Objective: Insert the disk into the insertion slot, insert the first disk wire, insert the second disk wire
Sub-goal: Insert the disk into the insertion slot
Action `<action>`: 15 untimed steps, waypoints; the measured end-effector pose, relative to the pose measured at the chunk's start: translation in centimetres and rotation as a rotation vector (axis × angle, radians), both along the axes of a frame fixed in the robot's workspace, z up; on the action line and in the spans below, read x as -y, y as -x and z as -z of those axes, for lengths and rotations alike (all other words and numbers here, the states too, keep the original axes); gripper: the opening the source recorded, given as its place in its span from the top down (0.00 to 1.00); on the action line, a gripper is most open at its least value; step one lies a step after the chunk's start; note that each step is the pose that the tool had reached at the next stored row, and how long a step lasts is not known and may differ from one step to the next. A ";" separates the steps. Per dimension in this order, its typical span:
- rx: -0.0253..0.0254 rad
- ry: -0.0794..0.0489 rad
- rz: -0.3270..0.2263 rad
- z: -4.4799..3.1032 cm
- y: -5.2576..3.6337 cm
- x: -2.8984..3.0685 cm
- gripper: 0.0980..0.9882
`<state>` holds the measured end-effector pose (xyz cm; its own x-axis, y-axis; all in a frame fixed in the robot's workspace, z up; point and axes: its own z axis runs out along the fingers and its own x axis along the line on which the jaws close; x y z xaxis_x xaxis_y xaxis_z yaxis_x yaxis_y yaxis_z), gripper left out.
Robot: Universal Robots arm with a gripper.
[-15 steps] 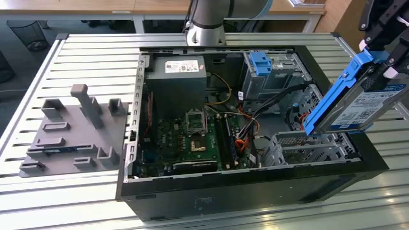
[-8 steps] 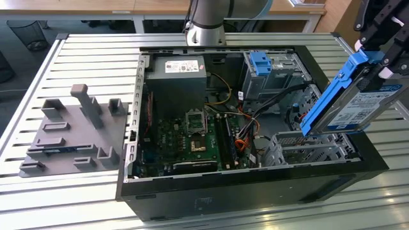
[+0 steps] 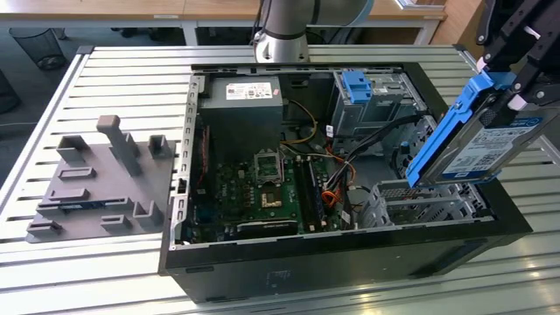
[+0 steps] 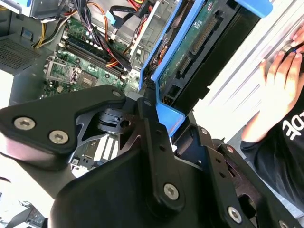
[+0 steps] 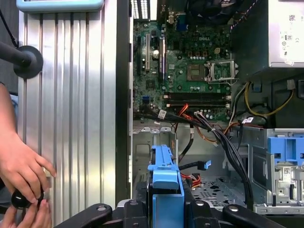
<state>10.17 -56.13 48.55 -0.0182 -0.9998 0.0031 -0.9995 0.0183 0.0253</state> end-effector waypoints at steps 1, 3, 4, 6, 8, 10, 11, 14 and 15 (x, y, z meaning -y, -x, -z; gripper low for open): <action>0.0006 0.000 0.000 0.10 0.07 0.00 0.70; 0.0010 0.000 0.000 0.26 0.19 -0.01 0.70; 0.0011 0.000 0.000 0.34 0.26 -0.02 0.70; 0.0012 0.000 0.000 0.54 0.43 -0.05 0.70; 0.0012 0.000 0.000 0.76 0.61 -0.11 0.70; 0.0012 0.000 0.000 1.00 0.72 -0.18 0.70; 0.0012 0.000 0.000 1.09 0.76 -0.22 0.70; 0.0016 0.000 0.001 1.37 1.04 -0.28 0.70; 0.0018 0.000 0.001 1.43 1.12 -0.29 0.70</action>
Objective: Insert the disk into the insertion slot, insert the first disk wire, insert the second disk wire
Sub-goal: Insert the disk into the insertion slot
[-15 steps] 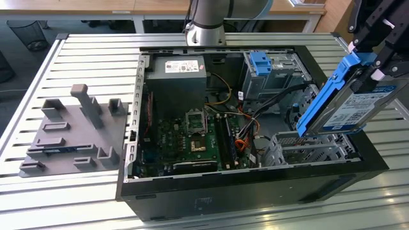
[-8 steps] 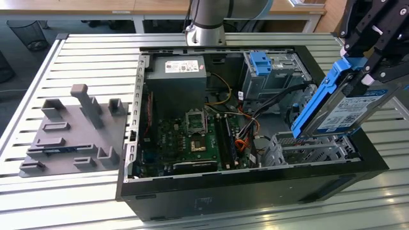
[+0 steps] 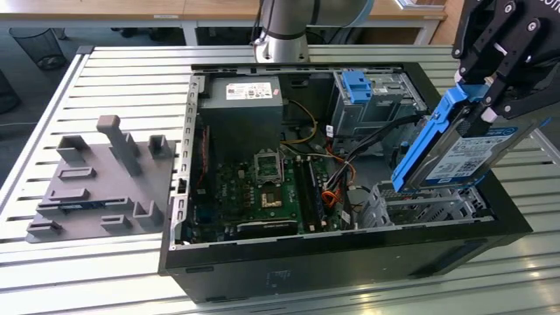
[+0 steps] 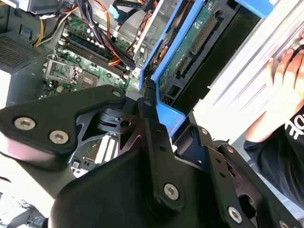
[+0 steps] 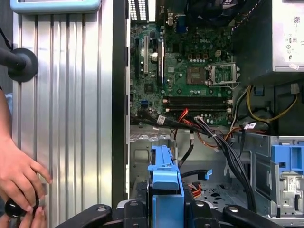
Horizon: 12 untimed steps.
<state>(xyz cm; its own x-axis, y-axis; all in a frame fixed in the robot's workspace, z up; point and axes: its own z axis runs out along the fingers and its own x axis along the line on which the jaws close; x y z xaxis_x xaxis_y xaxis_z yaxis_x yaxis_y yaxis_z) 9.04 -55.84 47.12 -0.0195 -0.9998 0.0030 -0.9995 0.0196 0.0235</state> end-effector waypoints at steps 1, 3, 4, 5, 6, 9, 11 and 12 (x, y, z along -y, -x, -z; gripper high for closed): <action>0.0001 0.000 0.000 0.06 0.06 -0.02 0.70; 0.0002 0.000 0.001 0.20 0.14 -0.06 0.70; 0.0002 0.000 0.001 0.28 0.18 -0.08 0.70; 0.0002 0.000 0.001 0.39 0.23 -0.10 0.70; 0.0002 0.000 0.001 0.52 0.26 -0.10 0.70; 0.0003 0.000 0.002 0.90 0.27 -0.16 0.70; 0.0003 0.000 0.002 1.07 0.27 -0.22 0.70; 0.0002 0.000 0.002 1.15 0.27 -0.26 0.70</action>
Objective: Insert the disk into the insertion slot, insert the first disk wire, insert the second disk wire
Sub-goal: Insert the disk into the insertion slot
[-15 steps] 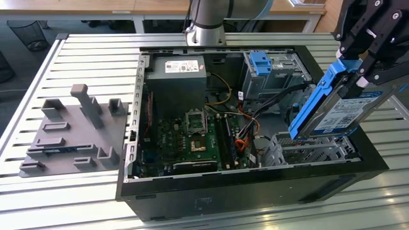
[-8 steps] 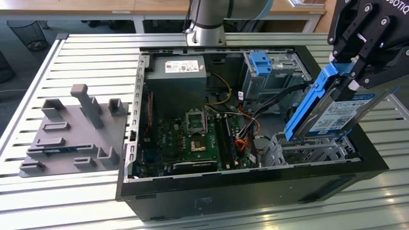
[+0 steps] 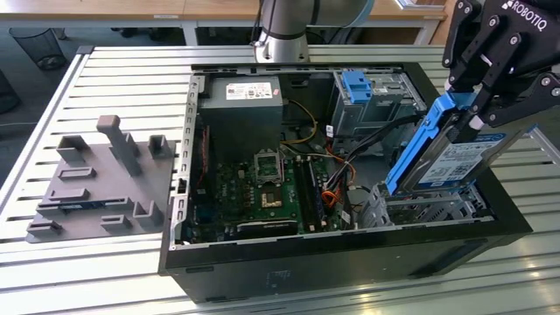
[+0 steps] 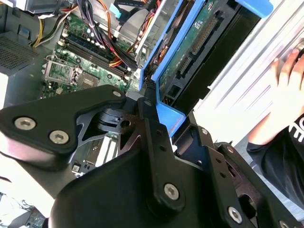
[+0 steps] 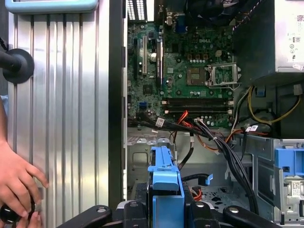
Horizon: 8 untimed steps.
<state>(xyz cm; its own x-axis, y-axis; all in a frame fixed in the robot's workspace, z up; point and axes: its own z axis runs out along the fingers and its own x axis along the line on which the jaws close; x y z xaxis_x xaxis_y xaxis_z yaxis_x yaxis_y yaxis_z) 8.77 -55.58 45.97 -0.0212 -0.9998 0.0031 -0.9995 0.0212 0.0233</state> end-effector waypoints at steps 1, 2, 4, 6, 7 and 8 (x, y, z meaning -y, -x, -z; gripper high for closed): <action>0.0000 0.000 0.000 0.08 0.00 -0.03 0.70; 0.0000 0.000 0.001 0.16 0.00 -0.07 0.70; 0.0000 0.000 0.002 0.30 0.00 -0.15 0.70; 0.0000 0.000 0.002 0.44 0.00 -0.18 0.70; 0.0000 0.000 0.003 0.50 0.00 -0.18 0.70; 0.0000 0.000 0.003 0.54 0.00 -0.19 0.70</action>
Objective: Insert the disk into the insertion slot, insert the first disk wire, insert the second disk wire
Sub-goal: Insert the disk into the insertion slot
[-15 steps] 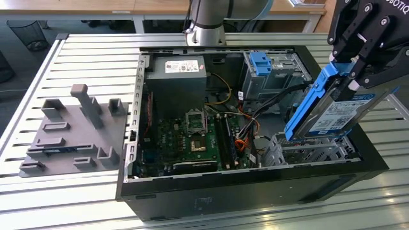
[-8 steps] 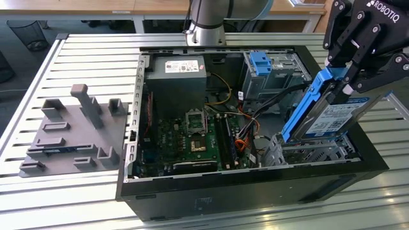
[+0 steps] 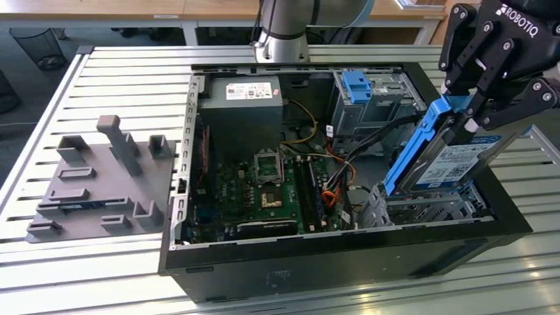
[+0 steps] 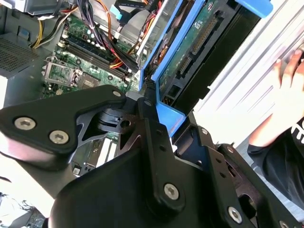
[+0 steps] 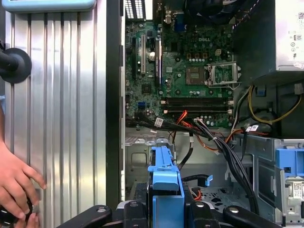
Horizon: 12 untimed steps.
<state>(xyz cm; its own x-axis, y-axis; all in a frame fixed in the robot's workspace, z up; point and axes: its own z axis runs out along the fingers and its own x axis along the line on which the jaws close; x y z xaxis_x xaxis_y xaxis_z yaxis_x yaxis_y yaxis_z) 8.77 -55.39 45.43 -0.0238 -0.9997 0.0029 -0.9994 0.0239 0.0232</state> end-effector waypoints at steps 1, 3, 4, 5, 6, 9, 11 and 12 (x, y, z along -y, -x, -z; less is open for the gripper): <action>0.0000 0.000 0.000 0.03 0.00 0.00 0.70; 0.0000 0.000 0.000 0.11 0.00 0.00 0.70; 0.0000 0.000 0.000 0.15 0.00 -0.01 0.70; 0.0000 0.000 0.000 0.21 0.00 -0.01 0.70; 0.0000 0.000 0.000 0.26 0.00 -0.01 0.70; 0.0000 0.000 0.000 0.45 0.00 -0.03 0.70; 0.0000 0.000 0.000 0.57 0.00 -0.06 0.70; 0.0000 0.000 0.000 0.62 0.00 -0.08 0.70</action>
<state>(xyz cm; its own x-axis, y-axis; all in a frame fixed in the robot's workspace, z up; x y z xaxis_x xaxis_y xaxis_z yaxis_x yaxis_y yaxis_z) 8.77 -55.31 44.81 -0.0239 -0.9997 0.0030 -0.9994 0.0239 0.0232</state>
